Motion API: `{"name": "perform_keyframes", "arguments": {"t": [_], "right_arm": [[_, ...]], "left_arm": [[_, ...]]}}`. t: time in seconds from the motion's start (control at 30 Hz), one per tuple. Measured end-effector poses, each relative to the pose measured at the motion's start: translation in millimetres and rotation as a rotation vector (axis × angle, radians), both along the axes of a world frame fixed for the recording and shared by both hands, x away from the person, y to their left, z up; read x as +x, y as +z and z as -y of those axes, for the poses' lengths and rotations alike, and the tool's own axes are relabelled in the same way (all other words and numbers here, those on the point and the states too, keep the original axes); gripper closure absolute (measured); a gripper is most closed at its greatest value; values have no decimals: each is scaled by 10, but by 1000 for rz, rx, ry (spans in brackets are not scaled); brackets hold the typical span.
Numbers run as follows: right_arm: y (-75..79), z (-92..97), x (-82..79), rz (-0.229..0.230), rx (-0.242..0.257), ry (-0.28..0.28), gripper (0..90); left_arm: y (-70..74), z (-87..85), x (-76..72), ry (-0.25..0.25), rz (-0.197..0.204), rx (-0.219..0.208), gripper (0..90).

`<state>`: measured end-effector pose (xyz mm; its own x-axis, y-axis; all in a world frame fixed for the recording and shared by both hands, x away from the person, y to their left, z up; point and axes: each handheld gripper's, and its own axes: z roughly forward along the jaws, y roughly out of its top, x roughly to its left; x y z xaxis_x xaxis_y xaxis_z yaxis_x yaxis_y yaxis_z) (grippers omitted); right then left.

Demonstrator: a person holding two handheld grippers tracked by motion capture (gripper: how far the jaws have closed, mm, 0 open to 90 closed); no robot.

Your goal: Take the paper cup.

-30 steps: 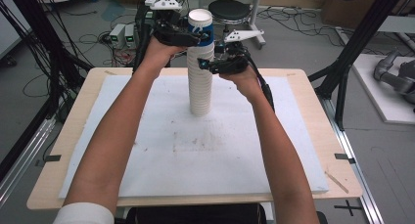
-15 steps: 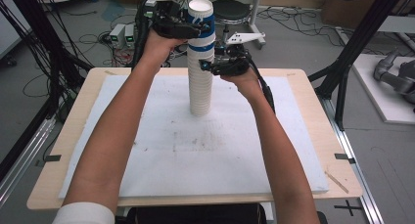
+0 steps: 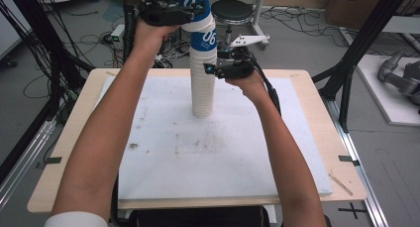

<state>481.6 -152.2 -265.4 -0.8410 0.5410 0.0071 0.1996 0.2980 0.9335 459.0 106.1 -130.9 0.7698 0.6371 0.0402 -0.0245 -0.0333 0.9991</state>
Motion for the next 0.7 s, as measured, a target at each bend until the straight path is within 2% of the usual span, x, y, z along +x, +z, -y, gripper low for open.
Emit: {"name": "perform_keyframes", "arguments": {"t": [0.1, 0.13, 0.17, 0.23, 0.3, 0.33, 0.47, 0.57, 0.63, 0.7], "right_arm": [[-34, 126, -84, -15, -35, 3, 212], [-34, 126, -84, -15, -35, 3, 212], [-43, 217, -137, -25, -53, 0, 211], [-41, 282, -179, -35, -69, -1, 211], [-44, 322, -219, -24, -68, 1, 212], [-59, 409, -289, -15, -61, 1, 211], [-94, 548, -363, -25, -68, -12, 209], [-142, 682, -449, -22, -63, -15, 208], [-215, 787, -526, -43, -84, -37, 199], [-287, 850, -588, -41, -79, -32, 198]], "left_arm": [[-35, -151, -128, 1, -6, 9, 270], [-35, -151, -128, 1, -6, 9, 270], [-99, -254, -204, 2, -15, -2, 270], [-132, -306, -237, -3, -20, -7, 271], [-201, -409, -297, -13, -35, -21, 271], [-233, -457, -324, -10, -40, -14, 271], [-346, -619, -419, -14, -56, -23, 273], [-400, -694, -497, -28, -54, -25, 274], [-447, -718, -548, -40, -54, -24, 274], [-565, -726, -620, -60, -62, -10, 275]]}}
